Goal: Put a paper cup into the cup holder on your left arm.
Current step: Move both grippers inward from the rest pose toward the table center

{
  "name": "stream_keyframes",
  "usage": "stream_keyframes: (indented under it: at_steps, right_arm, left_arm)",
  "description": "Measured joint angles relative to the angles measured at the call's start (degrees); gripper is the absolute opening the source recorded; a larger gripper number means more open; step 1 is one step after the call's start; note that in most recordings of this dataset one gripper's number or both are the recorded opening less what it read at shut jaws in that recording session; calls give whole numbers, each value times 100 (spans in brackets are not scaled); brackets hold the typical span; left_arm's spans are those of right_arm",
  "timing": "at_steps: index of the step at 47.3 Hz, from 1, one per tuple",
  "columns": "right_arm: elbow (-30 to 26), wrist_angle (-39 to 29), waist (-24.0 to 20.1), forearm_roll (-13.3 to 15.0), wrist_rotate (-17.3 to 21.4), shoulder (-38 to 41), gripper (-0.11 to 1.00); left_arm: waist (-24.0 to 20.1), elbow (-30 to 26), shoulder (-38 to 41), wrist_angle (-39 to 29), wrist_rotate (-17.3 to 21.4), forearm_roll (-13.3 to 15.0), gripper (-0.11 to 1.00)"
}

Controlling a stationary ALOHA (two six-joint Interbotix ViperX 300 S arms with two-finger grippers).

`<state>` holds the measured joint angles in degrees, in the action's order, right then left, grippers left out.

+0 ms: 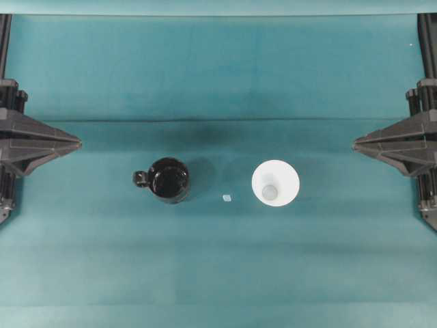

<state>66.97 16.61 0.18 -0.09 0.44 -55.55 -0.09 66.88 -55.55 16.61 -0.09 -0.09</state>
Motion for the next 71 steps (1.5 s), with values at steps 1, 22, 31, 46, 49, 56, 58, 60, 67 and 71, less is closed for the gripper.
stream_keyframes:
  at_steps: [1, 22, 31, 46, 49, 56, 58, 60, 67, 71]
  right_arm:
    - [0, 9, 0, -9, 0, 0, 16]
    - [-554, -2136, 9, -413, 510, 79, -1]
    - [-571, -2426, 141, -431, 554, 360, -2]
    - [-914, -3349, 439, -431, 809, 1222, -2]
    - [-1002, -3568, 448, -431, 809, 1380, -2]
    - [-1248, -3946, 475, -343, 809, 1679, -2]
    - [-1292, -3999, 475, -299, 809, 1740, -2]
    - [-1318, -4043, 483, -264, 809, 1802, -2]
    - [-1345, -4210, 501, -237, 809, 1934, -2]
    - [-1354, -4280, 510, -237, 809, 1960, -2]
  left_arm:
    - [9, -18, 0, -53, -9, -9, 16]
    - [0, -747, 747, -1758, -132, -62, 3]
    - [-35, -835, 1222, -2320, -79, -62, 3]
    - [-149, -976, 1775, -3287, -35, -88, 3]
    - [-176, -1020, 1881, -3393, -35, -88, 3]
    - [-141, -1134, 2224, -3656, -79, -88, 3]
    - [-114, -1160, 2329, -3700, -70, -88, 3]
    - [-79, -1178, 2443, -3718, -62, -88, 3]
    - [-79, -1187, 2716, -3727, -62, -97, 3]
    - [-79, -1187, 2821, -3718, -70, -88, 3]
